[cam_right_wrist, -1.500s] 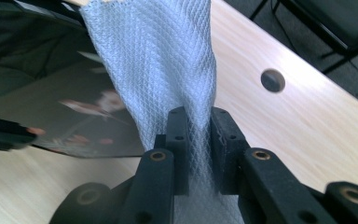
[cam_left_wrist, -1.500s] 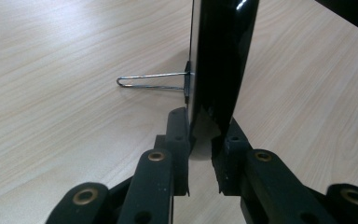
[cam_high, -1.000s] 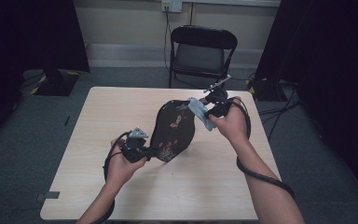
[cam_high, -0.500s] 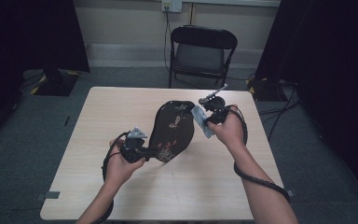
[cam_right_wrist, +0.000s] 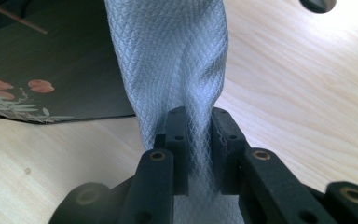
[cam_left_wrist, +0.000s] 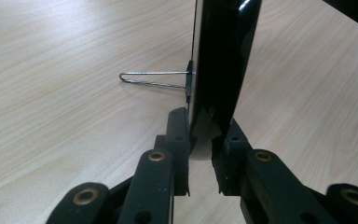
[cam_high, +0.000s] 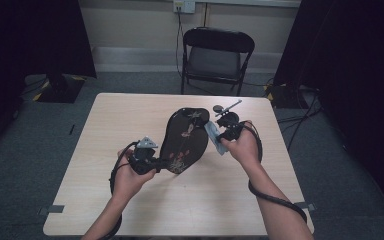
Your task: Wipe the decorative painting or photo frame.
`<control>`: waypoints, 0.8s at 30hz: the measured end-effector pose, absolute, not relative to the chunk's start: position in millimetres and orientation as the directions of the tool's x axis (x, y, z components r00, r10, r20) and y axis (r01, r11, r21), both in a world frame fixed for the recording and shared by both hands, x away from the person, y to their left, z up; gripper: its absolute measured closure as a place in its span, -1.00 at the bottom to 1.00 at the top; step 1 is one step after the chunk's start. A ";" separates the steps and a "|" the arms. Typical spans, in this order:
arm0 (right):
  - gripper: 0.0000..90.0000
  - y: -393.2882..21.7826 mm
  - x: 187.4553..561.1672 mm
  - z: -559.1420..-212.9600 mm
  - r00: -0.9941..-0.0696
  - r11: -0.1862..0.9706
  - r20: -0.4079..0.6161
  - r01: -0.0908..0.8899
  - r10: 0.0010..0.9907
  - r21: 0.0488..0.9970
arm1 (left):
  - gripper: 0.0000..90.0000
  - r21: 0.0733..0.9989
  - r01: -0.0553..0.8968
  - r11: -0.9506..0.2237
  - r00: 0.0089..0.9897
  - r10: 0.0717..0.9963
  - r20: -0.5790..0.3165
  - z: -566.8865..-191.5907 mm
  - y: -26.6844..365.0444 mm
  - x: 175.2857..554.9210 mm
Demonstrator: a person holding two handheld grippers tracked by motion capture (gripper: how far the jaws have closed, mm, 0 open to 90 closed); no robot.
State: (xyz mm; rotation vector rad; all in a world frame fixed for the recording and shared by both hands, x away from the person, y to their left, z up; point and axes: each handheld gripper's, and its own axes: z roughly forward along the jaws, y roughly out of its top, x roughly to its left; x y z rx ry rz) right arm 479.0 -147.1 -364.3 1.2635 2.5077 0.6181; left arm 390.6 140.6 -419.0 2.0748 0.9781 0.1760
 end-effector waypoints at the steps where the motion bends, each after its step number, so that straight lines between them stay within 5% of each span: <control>1: 0.76 -146.8 478.6 -365.7 -0.587 0.531 -0.041 0.697 0.808 0.482 | 0.74 0.726 0.582 -0.365 0.688 0.697 -0.202 -419.2 140.8 390.6; 24: 0.76 -144.1 474.8 -409.6 -0.592 0.533 -0.016 0.713 0.806 0.455 | 0.74 0.727 0.581 -0.365 0.688 0.698 -0.199 -418.8 140.1 390.2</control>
